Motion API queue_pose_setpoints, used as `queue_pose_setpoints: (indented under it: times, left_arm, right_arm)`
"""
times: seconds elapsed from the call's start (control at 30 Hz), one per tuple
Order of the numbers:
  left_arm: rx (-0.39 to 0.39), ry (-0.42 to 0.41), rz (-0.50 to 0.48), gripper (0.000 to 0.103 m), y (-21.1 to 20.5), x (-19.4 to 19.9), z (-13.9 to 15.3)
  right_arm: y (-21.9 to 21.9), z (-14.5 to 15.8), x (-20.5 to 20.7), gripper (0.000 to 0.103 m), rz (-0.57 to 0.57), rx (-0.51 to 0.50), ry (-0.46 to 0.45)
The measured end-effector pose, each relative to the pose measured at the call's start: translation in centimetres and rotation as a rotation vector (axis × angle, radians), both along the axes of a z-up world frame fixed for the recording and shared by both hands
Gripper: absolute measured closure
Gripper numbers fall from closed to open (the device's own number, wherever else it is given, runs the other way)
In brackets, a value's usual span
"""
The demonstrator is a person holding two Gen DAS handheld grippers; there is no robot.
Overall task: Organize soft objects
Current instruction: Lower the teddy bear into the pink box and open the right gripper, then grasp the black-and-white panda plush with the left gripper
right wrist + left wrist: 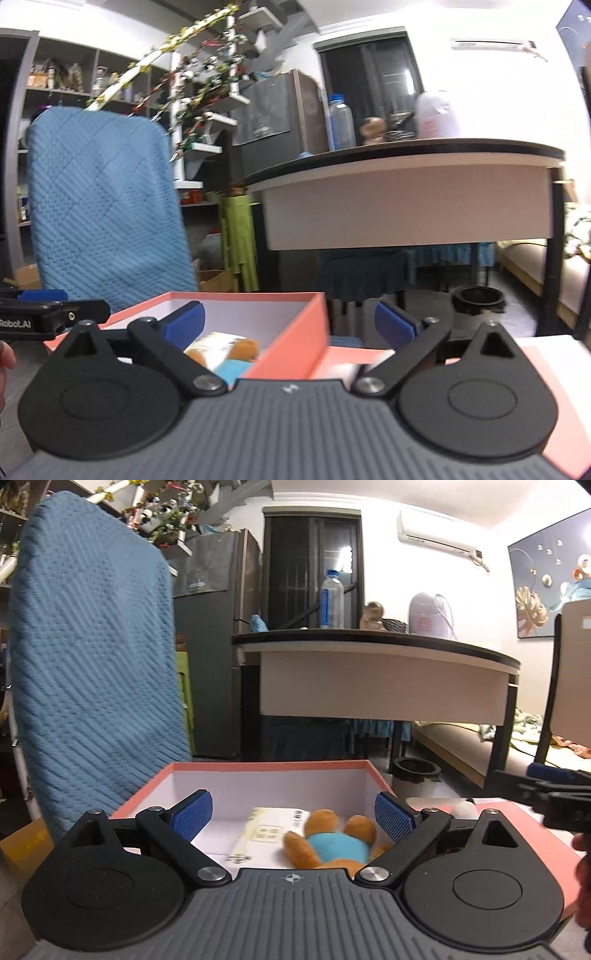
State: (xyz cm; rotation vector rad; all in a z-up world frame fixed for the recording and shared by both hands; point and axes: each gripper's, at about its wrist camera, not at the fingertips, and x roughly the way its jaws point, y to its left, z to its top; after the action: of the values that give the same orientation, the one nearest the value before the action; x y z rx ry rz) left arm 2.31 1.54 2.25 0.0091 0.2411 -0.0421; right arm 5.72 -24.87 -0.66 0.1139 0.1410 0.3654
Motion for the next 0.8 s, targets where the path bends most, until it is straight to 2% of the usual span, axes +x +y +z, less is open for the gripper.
queue_pose_setpoints:
  times: [0.4,0.8]
  left_arm:
    - [0.045,-0.001,-0.071,0.007,-3.8,0.2,-0.9]
    - [0.085,0.003,-0.114,0.007,-6.0,0.4,-1.7]
  right_arm:
    - [-6.7,-1.4,-2.0,0.000,-0.113,0.025,0.059]
    - [-6.7,-0.9,-2.7,0.000,-0.114,0.032,0.037]
